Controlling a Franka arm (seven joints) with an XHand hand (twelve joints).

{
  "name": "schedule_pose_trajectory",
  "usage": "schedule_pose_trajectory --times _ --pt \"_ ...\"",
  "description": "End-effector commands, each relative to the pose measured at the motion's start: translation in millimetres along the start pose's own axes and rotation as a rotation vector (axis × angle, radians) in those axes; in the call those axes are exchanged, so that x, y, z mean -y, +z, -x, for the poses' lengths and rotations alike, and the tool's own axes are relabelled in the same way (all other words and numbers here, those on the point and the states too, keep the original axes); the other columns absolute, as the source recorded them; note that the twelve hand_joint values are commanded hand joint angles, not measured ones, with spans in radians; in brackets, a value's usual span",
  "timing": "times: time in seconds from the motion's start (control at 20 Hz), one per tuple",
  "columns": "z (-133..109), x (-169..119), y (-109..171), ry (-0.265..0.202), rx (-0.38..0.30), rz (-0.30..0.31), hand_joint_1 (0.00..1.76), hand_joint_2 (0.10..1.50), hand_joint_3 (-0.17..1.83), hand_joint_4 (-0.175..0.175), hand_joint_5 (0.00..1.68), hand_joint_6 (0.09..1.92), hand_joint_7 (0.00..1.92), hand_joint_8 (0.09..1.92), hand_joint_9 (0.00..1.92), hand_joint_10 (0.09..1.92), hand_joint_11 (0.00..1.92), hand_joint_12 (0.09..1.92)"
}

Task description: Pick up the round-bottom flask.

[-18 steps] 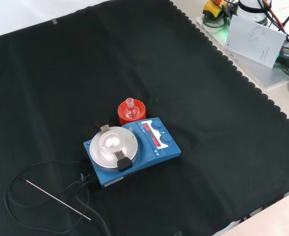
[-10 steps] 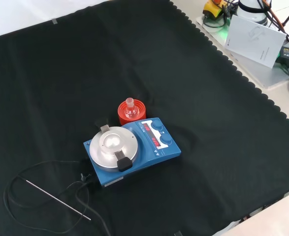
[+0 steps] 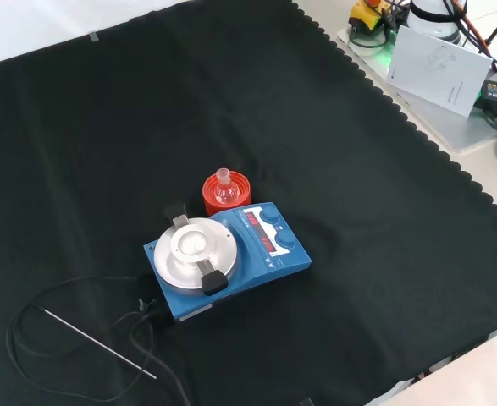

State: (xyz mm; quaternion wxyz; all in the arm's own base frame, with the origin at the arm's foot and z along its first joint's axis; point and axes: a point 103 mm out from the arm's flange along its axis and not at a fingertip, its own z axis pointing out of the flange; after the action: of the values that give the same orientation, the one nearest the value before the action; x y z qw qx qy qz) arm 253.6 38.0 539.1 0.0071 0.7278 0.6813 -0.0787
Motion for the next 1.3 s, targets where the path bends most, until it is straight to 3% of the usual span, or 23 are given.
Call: schedule_pose_trajectory --times 0.05,0.35,0.6,0.95,1.3 --pt "-29.0 -6.6 2.5 -0.032 -0.063 0.108 0.80 0.54 0.87 -0.129 0.37 0.09 0.32 0.82 0.28 0.90 0.00 1.35" --pt "-34.6 -25.4 18.2 -0.031 -0.103 0.133 0.81 0.54 0.88 -0.146 0.47 0.11 0.45 0.84 0.42 0.88 0.00 1.48" --pt "-20.6 -44.8 23.1 -0.062 -0.146 0.168 0.82 0.53 0.89 -0.158 0.53 0.17 0.51 0.85 0.49 0.87 0.09 1.50" --pt "-4.3 -63.7 35.4 -0.088 -0.232 0.185 0.85 0.51 0.90 -0.173 0.43 0.57 0.61 0.86 0.61 0.84 0.27 1.44" --pt "-5.3 -78.9 60.8 -0.084 -0.229 0.177 0.87 0.50 0.91 -0.175 0.42 0.69 0.68 0.87 0.68 0.84 0.32 1.43"
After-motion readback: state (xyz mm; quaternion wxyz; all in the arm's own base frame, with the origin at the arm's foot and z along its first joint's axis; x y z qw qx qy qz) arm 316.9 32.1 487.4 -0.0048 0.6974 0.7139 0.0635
